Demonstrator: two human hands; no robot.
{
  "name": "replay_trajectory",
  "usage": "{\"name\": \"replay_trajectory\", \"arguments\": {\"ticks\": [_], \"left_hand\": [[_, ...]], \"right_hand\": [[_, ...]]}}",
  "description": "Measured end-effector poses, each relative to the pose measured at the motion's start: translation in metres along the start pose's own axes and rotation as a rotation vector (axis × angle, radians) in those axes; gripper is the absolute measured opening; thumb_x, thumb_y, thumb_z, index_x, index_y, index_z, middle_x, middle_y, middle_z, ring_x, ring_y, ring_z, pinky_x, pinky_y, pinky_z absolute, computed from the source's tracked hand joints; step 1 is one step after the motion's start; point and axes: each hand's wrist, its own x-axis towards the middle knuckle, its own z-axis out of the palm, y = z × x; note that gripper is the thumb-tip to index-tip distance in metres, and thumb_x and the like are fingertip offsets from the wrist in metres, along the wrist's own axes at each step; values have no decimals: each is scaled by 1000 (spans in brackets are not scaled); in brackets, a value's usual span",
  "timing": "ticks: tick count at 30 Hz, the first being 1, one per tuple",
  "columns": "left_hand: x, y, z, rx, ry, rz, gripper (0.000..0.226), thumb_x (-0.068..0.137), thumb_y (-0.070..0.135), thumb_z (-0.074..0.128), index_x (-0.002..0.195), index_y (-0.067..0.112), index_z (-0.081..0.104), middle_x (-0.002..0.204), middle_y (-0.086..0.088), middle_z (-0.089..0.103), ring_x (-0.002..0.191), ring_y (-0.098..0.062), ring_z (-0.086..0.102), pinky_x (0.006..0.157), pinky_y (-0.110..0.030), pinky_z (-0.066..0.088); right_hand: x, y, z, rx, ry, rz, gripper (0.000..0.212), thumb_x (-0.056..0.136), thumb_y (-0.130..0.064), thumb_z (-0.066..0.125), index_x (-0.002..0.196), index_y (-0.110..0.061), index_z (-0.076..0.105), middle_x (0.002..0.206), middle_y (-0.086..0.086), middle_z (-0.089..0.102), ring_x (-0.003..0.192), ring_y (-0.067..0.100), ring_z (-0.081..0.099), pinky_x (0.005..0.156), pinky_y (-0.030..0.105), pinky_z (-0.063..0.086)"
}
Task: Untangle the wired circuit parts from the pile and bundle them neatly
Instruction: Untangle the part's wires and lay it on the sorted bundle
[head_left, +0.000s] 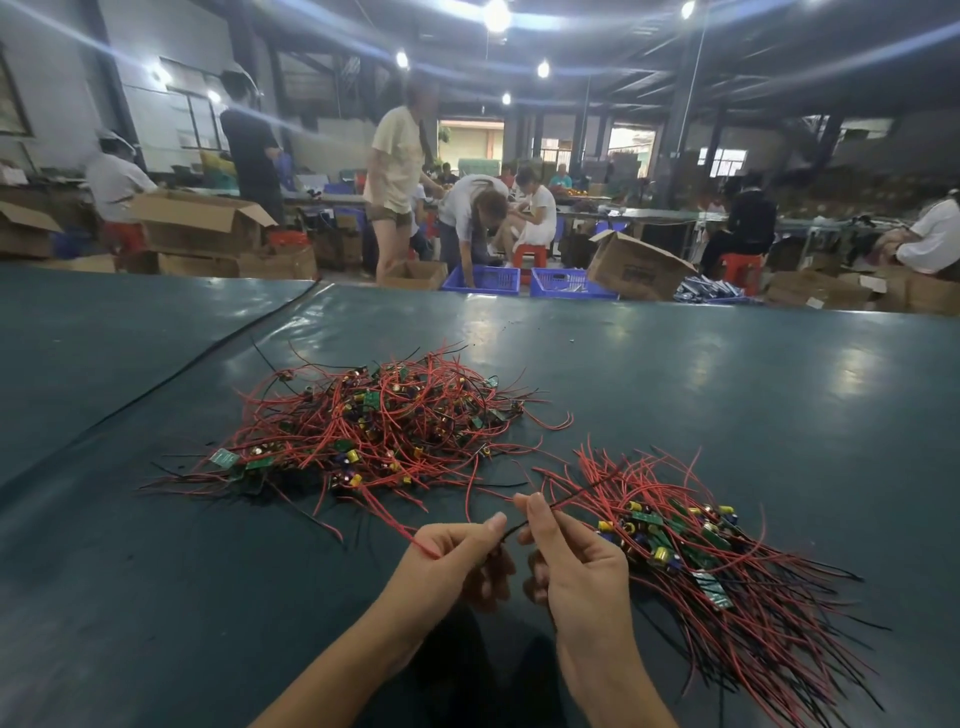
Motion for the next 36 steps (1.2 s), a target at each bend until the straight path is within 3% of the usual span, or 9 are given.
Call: {"name": "replay_trajectory", "arguments": {"ticks": [5, 9, 13, 16, 21, 25, 27, 31, 36], "left_hand": [[0, -1, 0, 43, -8, 74, 46, 84, 49, 61, 80, 4, 72, 67, -6, 66, 61, -14, 61, 58, -20, 48], [1, 1, 0, 131, -21, 156, 33, 83, 41, 64, 63, 16, 71, 60, -3, 64, 54, -11, 58, 55, -19, 46], [1, 5, -3, 144, -39, 192, 37, 82, 42, 69, 55, 15, 68, 55, -10, 60, 45, -13, 56, 52, -18, 44], [1, 10, -9, 147, -45, 213, 37, 76, 45, 66, 54, 15, 68, 52, -6, 60, 43, -13, 55, 51, -19, 43], [1, 7, -8, 94, 37, 203, 35, 84, 40, 60, 59, 18, 70, 56, -4, 62, 50, -13, 56, 53, -21, 44], [0, 6, -4, 123, -23, 209, 36, 87, 42, 63, 61, 19, 69, 56, -2, 61, 52, -14, 55, 54, -22, 43], [-1, 6, -4, 133, -54, 198, 36, 90, 40, 64, 60, 20, 69, 57, 0, 62, 53, -13, 57, 55, -22, 44], [0, 10, -8, 118, -43, 158, 34, 84, 38, 67, 59, 16, 70, 59, -6, 64, 50, -11, 58, 54, -18, 45], [2, 5, -10, 58, 37, 79, 39, 75, 49, 76, 57, 15, 71, 60, -9, 63, 50, -12, 57, 53, -20, 46]], "right_hand": [[-3, 4, 4, -149, -60, -62, 27, 77, -40, 64, 67, -20, 79, 66, 10, 72, 61, 17, 68, 59, 27, 58], [0, 7, 4, -201, 23, -16, 31, 92, -31, 61, 67, -27, 78, 65, 0, 72, 64, 13, 69, 67, 30, 58], [15, -1, -12, -21, 229, 74, 30, 93, -26, 64, 69, -19, 79, 51, -4, 41, 41, 5, 35, 40, 19, 34], [23, -8, -25, 133, 318, 30, 30, 93, -22, 64, 67, -14, 77, 57, -4, 41, 36, 1, 28, 32, 15, 27], [15, 0, -17, -1, 224, -28, 33, 85, -39, 66, 64, -15, 74, 50, -5, 34, 39, 5, 26, 38, 18, 25], [2, 11, 6, -159, -38, -59, 28, 82, -34, 67, 64, -14, 76, 56, 1, 66, 54, 11, 60, 56, 26, 52], [0, 12, 9, -203, -24, -89, 26, 88, -26, 65, 66, -21, 78, 57, 2, 69, 56, 9, 63, 56, 25, 54], [14, 3, -11, -13, 231, 15, 23, 91, -25, 65, 78, -15, 80, 48, -8, 38, 38, 3, 29, 38, 17, 26], [19, 2, -21, 43, 290, -36, 27, 94, -26, 63, 74, -17, 80, 52, -7, 41, 39, 4, 26, 37, 17, 22]]}}
